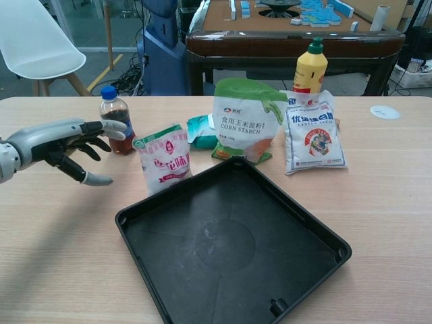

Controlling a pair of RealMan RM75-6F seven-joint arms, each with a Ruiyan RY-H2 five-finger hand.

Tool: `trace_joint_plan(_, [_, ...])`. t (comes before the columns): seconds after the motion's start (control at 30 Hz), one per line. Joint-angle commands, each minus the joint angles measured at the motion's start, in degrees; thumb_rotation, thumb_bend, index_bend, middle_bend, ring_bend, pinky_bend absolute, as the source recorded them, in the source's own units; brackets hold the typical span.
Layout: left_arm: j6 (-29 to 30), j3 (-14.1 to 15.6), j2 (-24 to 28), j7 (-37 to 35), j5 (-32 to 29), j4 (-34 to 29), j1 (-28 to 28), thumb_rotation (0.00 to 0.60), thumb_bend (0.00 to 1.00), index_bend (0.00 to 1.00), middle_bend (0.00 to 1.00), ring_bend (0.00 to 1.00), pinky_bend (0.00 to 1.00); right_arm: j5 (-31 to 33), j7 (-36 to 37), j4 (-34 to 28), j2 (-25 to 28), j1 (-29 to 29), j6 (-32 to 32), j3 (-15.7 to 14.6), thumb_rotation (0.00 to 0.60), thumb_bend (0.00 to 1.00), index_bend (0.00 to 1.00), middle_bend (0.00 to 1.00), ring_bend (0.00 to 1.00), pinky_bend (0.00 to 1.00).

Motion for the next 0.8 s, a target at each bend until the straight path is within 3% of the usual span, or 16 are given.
trace_joint_plan(0.03, [-1.36, -0.7, -1.86, -0.56, -1.51, 1.4, -1.32, 0.6, 0.18, 0.08, 0.11, 0.17, 0.21, 0.17, 0.17, 0.17, -0.01, -0.09, -0.05, 0.0, 0.6, 0.15, 0.26, 0.25, 0.11, 0.12])
trace_joint_plan(0.8, [-5.67, -3.28, -13.67, -2.0, -4.48, 13.7, -8.52, 0.6, 0.18, 0.11, 0.16, 0.22, 0.23, 1.64, 1.12, 1.12, 0.03, -0.94, -0.02, 0.14, 0.6, 0.15, 0.26, 0.25, 0.11, 0.12])
